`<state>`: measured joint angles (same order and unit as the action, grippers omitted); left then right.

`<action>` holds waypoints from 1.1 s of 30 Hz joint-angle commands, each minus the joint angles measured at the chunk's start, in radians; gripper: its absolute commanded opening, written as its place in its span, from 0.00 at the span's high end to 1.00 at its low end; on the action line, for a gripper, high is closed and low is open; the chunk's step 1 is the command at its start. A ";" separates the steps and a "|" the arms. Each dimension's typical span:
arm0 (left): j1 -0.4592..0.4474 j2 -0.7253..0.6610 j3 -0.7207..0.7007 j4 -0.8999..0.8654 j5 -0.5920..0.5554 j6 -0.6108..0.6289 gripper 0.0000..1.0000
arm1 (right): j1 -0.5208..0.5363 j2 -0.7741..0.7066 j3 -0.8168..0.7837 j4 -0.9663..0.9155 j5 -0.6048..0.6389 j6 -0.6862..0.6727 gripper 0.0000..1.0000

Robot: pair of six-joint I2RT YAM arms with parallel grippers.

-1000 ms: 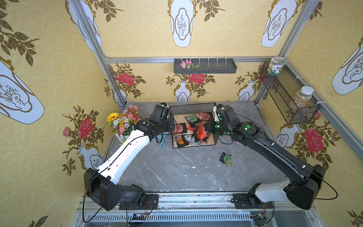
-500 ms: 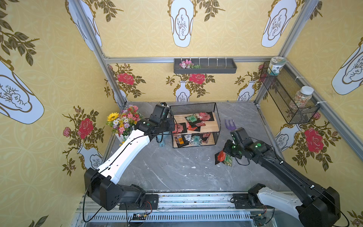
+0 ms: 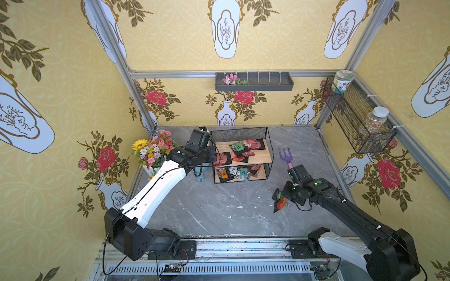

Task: Remove the tea bags from the shelf
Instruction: Place the tea bag at the center of the board.

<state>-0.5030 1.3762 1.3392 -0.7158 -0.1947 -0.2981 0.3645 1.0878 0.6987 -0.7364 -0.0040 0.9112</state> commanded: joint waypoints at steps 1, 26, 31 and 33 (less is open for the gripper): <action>0.001 0.011 -0.006 -0.060 0.005 0.029 1.00 | -0.012 0.017 -0.002 -0.007 0.039 -0.017 1.00; 0.000 -0.001 -0.003 -0.066 0.008 0.019 1.00 | 0.144 0.047 0.293 -0.165 0.300 -0.042 0.62; 0.001 -0.002 -0.003 -0.066 0.007 0.014 1.00 | 0.288 0.106 0.467 -0.181 0.375 -0.020 0.62; 0.001 -0.002 -0.002 -0.067 0.006 0.011 1.00 | 0.324 0.145 0.534 -0.169 0.374 -0.008 0.62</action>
<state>-0.5026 1.3712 1.3407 -0.7273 -0.1944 -0.2993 0.6537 1.1992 1.1748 -0.8967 0.3153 0.8860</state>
